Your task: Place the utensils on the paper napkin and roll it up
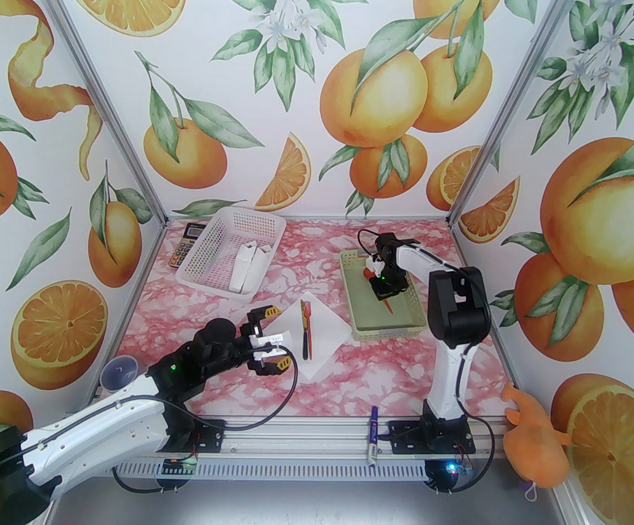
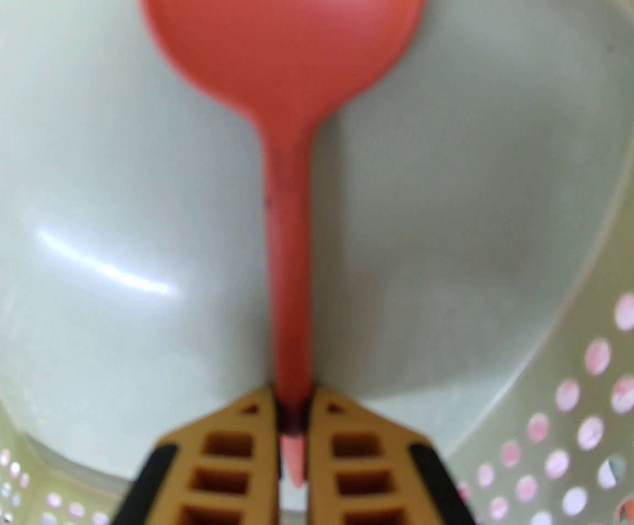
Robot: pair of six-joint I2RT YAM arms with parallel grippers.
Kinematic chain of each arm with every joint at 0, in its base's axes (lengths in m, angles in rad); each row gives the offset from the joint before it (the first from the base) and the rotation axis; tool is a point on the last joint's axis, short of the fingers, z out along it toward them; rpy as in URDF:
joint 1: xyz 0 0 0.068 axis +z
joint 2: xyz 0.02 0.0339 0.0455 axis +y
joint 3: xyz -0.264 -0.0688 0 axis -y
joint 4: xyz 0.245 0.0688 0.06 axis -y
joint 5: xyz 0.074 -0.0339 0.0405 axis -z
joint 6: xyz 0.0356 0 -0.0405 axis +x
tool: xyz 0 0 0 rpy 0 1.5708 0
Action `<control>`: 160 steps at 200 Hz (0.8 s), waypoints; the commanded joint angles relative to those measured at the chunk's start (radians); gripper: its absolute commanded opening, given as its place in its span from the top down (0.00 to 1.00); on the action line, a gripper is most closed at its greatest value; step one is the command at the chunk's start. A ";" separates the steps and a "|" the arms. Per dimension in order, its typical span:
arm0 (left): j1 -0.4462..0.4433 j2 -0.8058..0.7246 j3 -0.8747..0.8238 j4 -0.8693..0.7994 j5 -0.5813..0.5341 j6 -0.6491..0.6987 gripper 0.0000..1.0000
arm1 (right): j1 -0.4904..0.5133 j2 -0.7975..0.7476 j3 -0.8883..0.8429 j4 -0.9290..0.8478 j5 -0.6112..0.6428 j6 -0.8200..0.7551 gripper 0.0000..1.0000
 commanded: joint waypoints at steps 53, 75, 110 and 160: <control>-0.005 -0.006 0.024 -0.001 0.019 0.014 0.00 | 0.011 -0.144 -0.065 0.033 -0.010 0.050 0.89; -0.004 -0.008 0.024 -0.002 0.019 0.014 0.00 | 0.011 -0.182 -0.077 0.038 -0.014 0.076 0.89; -0.005 -0.008 0.024 -0.001 0.017 0.015 0.00 | 0.014 -0.264 -0.097 0.047 -0.049 0.136 0.89; -0.007 -0.025 0.022 0.000 -0.009 0.025 0.00 | 0.032 -0.382 -0.098 0.028 -0.093 0.265 0.89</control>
